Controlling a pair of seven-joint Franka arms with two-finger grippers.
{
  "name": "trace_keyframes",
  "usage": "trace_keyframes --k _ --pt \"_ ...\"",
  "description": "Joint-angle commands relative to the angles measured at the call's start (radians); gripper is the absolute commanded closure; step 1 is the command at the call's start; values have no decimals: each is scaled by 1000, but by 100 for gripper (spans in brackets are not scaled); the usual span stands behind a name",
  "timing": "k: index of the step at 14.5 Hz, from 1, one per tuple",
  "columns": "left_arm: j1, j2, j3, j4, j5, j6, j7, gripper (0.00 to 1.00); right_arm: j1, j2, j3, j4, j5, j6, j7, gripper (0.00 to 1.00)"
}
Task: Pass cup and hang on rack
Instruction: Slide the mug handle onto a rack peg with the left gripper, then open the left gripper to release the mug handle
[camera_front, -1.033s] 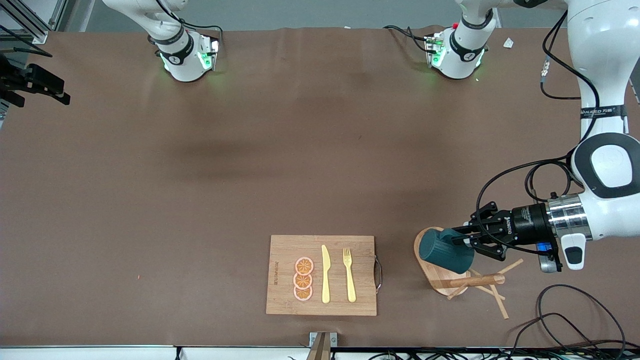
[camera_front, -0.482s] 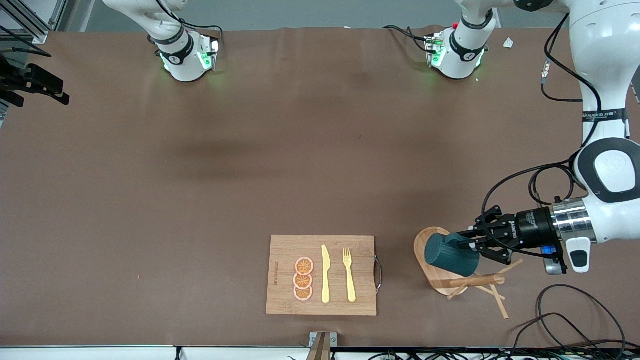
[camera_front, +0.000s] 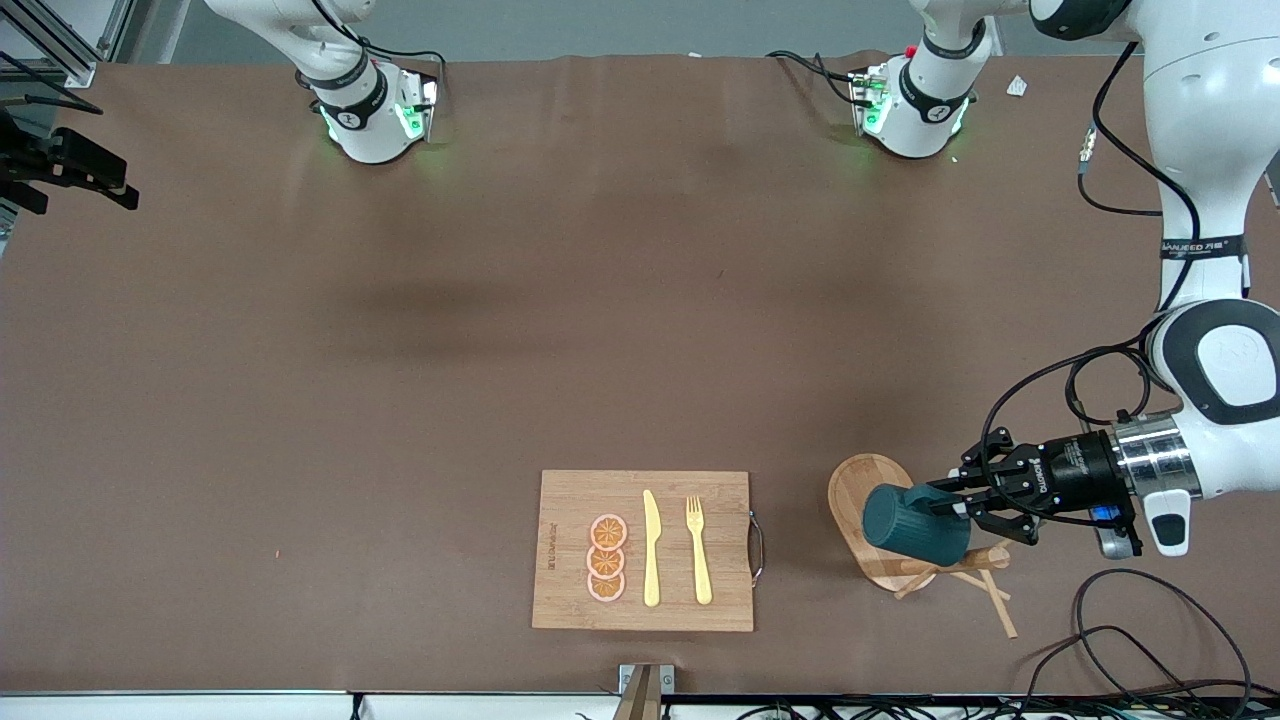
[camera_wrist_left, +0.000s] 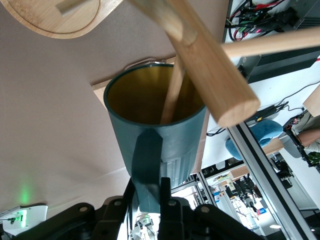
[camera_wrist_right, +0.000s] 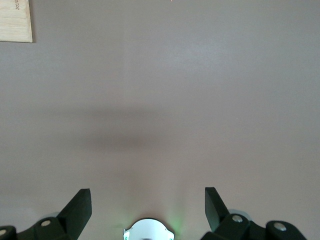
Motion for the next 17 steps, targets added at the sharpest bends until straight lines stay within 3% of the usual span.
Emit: trace_keyframes --k 1,9,10,12,13,14,17 --pt "2 10 -1 22 -22 11 7 100 -4 -24 -1 -22 16 1 7 0" --pt "8 22 4 19 -22 16 32 90 -4 -24 -1 -23 15 0 3 0" --pt "8 25 4 19 -22 16 34 81 -1 -24 -1 -25 15 0 4 0" --pt "4 25 4 20 -22 16 41 50 0 -24 1 -22 15 3 6 0" --pt "-2 22 4 20 -21 16 43 21 0 -24 1 -23 15 3 6 0" --pt "-7 19 7 20 -18 17 43 0 0 -24 1 -23 15 3 6 0" --pt "-33 4 10 21 5 48 30 0 0 -24 1 -23 15 1 4 0"
